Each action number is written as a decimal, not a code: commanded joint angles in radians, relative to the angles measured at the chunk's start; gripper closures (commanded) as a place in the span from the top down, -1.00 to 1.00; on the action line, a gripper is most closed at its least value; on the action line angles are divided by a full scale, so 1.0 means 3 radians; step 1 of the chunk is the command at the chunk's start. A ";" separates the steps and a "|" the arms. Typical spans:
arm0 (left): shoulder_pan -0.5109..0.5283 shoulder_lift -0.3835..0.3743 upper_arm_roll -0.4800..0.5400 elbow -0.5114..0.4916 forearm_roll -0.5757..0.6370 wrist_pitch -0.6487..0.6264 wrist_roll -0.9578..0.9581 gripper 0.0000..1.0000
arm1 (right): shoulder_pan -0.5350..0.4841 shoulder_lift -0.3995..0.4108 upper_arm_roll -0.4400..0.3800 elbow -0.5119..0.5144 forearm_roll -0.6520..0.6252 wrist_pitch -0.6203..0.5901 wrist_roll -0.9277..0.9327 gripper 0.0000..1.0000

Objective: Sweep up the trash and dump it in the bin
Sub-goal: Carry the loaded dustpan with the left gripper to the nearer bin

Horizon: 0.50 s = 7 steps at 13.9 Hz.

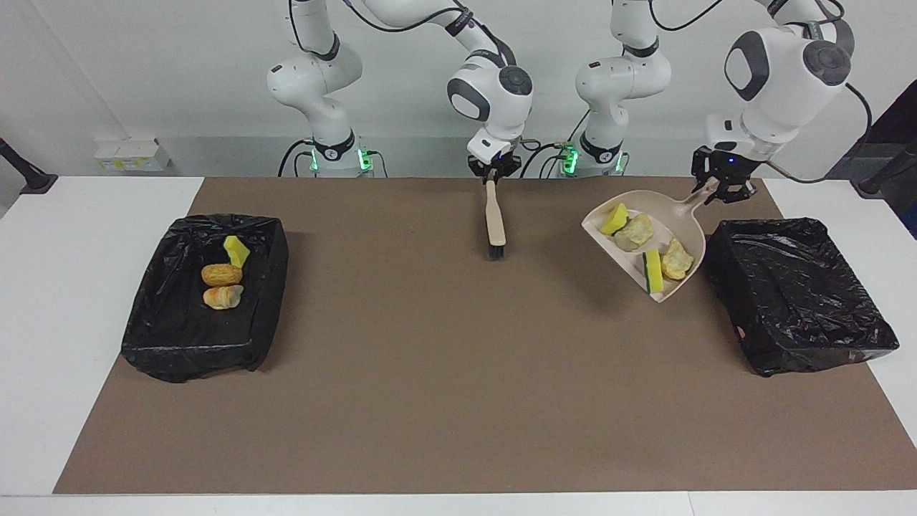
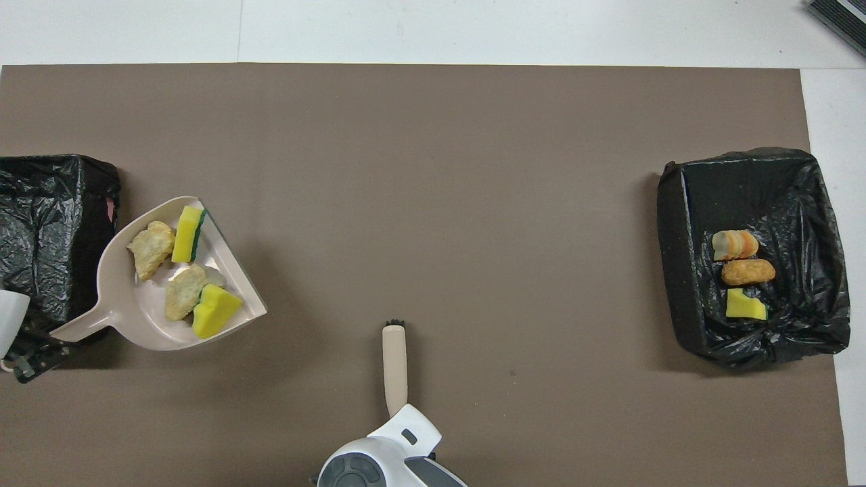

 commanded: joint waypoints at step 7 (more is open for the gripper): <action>0.0802 0.0507 0.0206 0.1330 -0.0029 -0.0632 0.0626 -1.00 | -0.0178 0.0220 0.0022 0.0264 -0.0040 -0.0113 -0.0080 -0.98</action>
